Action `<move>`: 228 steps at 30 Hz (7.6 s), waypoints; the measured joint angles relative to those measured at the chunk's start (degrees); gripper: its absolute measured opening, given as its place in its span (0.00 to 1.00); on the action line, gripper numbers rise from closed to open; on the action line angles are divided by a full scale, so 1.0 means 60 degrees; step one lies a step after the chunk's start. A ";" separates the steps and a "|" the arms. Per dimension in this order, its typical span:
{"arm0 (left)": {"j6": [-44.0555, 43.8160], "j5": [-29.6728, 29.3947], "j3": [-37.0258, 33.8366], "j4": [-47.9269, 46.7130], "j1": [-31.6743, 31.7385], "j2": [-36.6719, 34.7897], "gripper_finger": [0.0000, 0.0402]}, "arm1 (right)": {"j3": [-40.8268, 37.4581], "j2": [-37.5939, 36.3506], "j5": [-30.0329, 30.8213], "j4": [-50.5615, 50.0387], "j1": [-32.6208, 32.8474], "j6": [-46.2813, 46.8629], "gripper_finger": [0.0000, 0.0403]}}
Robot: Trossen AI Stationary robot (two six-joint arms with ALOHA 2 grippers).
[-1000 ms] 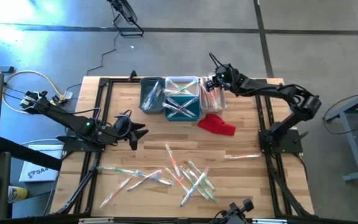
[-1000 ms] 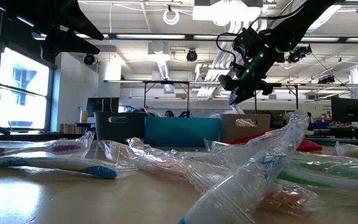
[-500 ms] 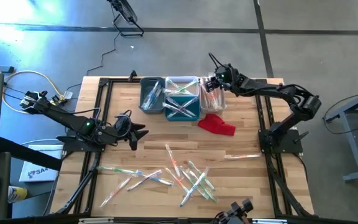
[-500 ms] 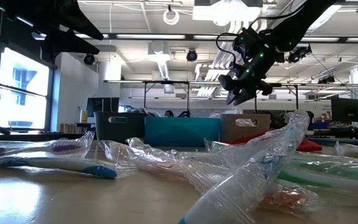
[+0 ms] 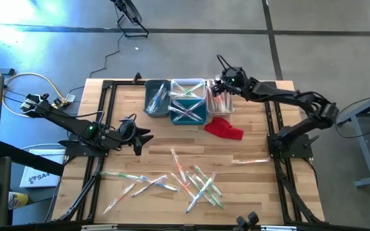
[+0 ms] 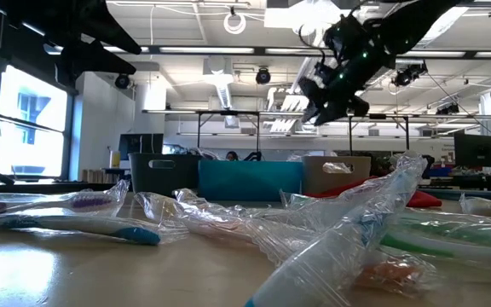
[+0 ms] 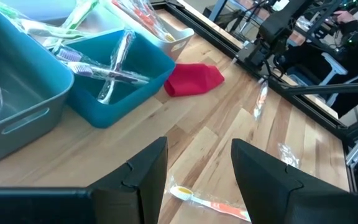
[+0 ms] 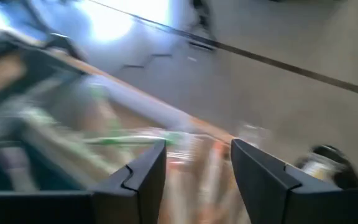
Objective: Pick & Place Toothbrushes
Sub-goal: Put the orange toothbrush into the white bin
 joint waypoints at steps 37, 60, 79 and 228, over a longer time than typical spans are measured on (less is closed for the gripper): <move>0.0002 0.0000 0.0000 -0.0010 0.0001 0.0003 0.44 | 0.0000 -0.2538 -0.3625 -0.1986 0.4349 0.1250 0.10; 0.0002 0.0000 0.0000 -0.0043 0.0002 0.0000 0.44 | 0.0000 -0.2534 -0.1939 -0.5059 0.7242 0.3946 0.01; 0.0002 0.0000 0.0000 -0.0043 0.0001 0.0002 0.44 | 0.0000 -0.2534 -0.1617 -0.7663 0.7818 0.4615 0.01; -0.0038 0.0000 0.0000 -0.0535 -0.0002 0.0003 0.44 | 0.3336 0.0495 0.1774 -0.7599 0.7837 0.1934 0.03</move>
